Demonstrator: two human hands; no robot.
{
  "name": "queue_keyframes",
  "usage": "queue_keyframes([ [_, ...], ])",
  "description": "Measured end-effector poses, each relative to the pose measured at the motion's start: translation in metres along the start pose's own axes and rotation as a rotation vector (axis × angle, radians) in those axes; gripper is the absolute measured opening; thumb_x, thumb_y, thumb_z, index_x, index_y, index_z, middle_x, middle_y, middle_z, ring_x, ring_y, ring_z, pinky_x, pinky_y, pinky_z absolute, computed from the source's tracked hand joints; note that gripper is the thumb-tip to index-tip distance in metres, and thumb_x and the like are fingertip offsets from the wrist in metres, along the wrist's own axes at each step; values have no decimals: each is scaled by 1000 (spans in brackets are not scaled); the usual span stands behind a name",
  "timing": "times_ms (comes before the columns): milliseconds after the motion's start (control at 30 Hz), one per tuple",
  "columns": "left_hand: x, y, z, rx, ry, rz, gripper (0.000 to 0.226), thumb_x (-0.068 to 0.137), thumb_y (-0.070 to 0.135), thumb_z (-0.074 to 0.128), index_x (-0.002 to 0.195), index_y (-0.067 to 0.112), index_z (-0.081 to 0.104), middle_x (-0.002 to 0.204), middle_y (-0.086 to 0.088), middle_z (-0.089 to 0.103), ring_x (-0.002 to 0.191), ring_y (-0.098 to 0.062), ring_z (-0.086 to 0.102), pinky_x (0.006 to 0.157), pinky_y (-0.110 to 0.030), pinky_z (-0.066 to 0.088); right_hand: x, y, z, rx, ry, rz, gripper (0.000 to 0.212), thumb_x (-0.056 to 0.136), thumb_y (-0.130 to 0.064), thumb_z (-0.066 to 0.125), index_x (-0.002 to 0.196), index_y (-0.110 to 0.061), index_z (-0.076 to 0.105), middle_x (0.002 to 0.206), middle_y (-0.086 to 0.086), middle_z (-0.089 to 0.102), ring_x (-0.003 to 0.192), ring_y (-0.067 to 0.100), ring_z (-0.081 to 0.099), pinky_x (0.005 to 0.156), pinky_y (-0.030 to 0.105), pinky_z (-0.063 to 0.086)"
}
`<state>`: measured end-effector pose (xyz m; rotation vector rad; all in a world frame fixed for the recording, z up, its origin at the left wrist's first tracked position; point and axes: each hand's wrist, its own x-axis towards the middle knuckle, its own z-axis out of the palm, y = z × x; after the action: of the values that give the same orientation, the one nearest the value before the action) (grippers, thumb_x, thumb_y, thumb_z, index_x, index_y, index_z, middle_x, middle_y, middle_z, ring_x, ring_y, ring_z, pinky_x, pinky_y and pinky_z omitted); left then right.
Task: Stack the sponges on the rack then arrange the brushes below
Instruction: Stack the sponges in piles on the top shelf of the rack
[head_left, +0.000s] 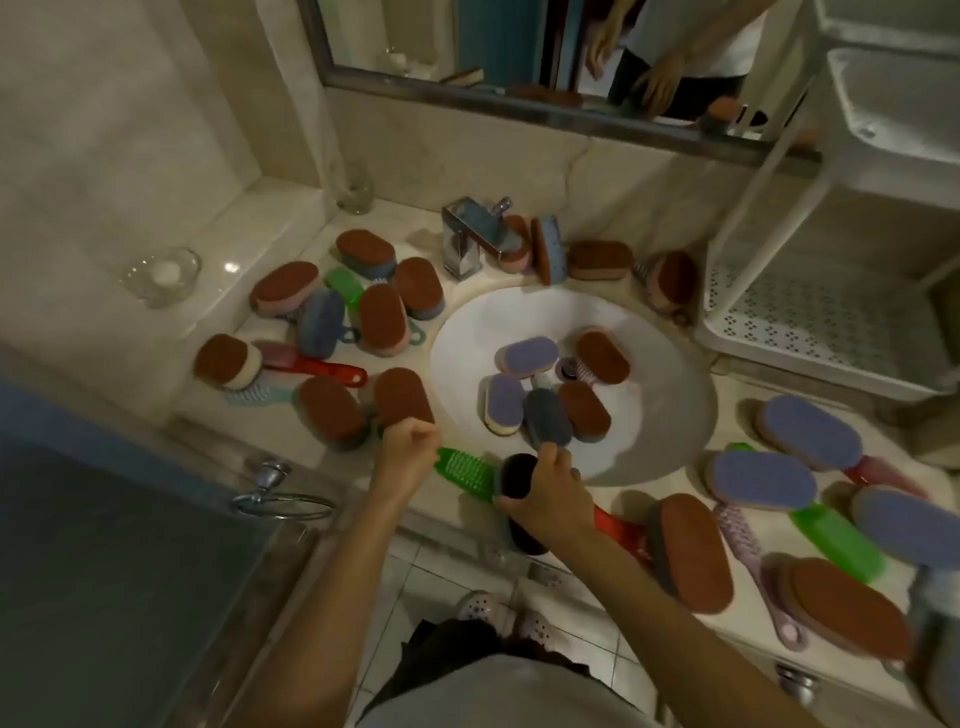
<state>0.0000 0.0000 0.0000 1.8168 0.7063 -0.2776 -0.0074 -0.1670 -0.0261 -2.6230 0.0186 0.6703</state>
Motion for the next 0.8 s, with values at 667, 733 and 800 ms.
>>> queue_keyframes([
  [667,63,8,-13,294,265,-116,92,73,22,78,142,-3,23,146,-26,29,133,-40,30,105,-44,34,23,-20,-44,448,-5,45,50,84,-26,65,119,-4,38,120,15,51,105,30,53,90,46,45],
  [733,62,10,-9,248,282,-123,87,72,19,78,141,0,29,143,-26,30,130,-41,34,104,-42,36,25,-21,-43,452,-1,52,50,84,-26,65,119,-5,38,120,15,51,105,29,53,91,46,46],
  [800,60,12,-4,182,298,-138,81,72,17,78,138,3,33,141,-25,30,125,-42,39,101,-41,39,28,-23,-44,456,13,52,49,84,-26,66,118,-5,38,120,15,51,106,30,54,91,47,47],
])
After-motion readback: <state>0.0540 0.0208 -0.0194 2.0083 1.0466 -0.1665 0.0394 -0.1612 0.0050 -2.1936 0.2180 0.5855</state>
